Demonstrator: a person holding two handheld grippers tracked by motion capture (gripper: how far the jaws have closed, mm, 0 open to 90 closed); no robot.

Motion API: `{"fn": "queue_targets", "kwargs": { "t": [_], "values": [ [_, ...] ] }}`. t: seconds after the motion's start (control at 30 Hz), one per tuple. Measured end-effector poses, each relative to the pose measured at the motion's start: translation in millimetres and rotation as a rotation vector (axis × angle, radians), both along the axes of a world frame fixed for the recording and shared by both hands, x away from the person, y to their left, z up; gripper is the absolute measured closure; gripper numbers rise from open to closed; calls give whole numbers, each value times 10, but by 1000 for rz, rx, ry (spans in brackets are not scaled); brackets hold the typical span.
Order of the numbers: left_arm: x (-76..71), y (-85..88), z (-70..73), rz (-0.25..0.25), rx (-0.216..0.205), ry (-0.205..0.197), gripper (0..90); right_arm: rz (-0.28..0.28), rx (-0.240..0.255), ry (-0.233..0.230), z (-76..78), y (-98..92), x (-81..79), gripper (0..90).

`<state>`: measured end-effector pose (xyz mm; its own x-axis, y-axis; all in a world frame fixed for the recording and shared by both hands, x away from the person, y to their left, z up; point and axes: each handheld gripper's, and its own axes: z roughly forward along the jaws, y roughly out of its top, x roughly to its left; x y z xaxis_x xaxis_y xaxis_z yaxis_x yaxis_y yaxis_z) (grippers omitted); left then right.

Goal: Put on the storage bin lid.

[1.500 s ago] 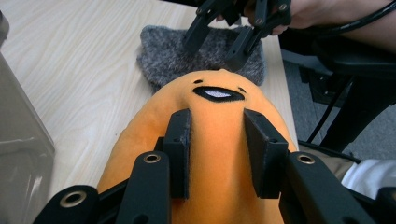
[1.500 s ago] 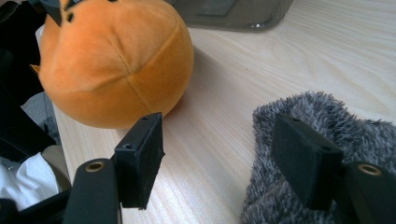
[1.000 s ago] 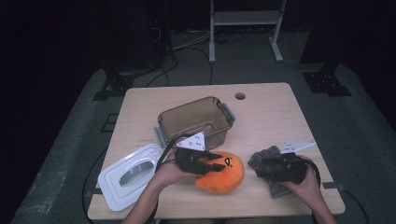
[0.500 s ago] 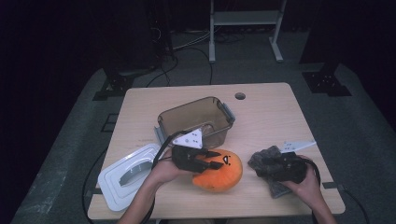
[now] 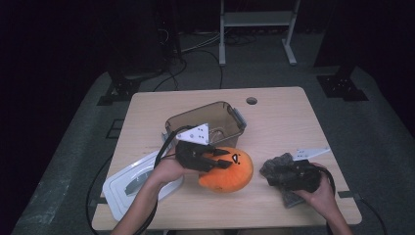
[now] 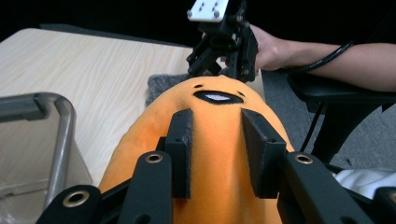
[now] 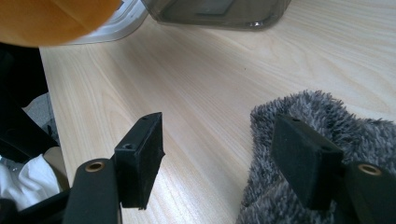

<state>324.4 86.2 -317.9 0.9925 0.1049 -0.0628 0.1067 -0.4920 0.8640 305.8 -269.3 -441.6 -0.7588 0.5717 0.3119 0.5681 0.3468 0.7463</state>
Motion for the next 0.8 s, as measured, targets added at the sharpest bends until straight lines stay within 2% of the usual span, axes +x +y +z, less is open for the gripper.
{"fn": "queue_targets", "kwargs": {
  "t": [0.23,0.43,0.63,0.8],
  "values": [
    [97,39,160,1,-44,20,662,-2,2,1,-2,-8,6,333],
    [147,53,291,13,-30,2,667,-4,6,-1,0,-20,6,333],
    [233,79,392,24,-41,14,671,-1,5,1,-5,-16,11,333],
    [309,103,510,47,-32,-5,671,-1,4,6,-11,-13,10,333]
  ]
}}
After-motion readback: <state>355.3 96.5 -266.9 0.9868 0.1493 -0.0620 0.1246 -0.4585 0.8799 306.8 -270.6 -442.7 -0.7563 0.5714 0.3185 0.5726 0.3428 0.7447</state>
